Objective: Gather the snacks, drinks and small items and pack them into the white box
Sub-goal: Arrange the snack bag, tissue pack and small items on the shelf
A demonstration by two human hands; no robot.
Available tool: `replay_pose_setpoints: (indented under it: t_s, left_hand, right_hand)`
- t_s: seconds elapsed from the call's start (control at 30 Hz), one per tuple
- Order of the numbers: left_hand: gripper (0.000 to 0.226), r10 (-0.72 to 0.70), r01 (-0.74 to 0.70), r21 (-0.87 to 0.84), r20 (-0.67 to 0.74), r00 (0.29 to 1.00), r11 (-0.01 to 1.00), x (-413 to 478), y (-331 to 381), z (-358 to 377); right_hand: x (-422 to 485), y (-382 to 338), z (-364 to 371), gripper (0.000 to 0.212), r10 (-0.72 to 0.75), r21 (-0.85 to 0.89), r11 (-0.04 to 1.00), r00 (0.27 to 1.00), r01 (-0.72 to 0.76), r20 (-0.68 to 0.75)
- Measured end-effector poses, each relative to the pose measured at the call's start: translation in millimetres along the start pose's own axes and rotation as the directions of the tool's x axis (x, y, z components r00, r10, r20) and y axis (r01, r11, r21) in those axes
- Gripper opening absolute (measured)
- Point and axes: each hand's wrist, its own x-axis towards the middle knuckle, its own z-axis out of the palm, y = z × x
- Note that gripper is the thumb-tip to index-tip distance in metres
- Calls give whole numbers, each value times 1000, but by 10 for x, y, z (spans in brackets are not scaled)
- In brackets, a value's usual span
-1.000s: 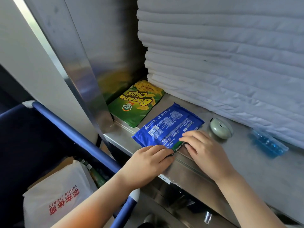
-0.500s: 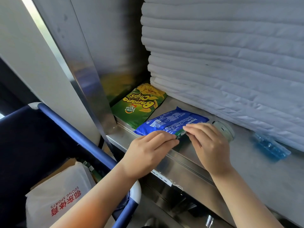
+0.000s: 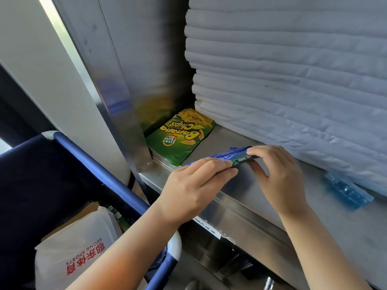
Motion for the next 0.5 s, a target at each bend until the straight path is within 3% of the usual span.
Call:
replay_pose_setpoints:
  t_s: [0.27,0.5]
  left_hand:
    - [19,72,-79,138,56,996,987,58,-29,-91]
    - [18,-44,36,102,69,997,994,74,10,-84]
  right_hand:
    - [180,38,-147,15,-83,-15,996,994,84,74]
    - [359,49,-260,23,-19,79,997,983,4,183]
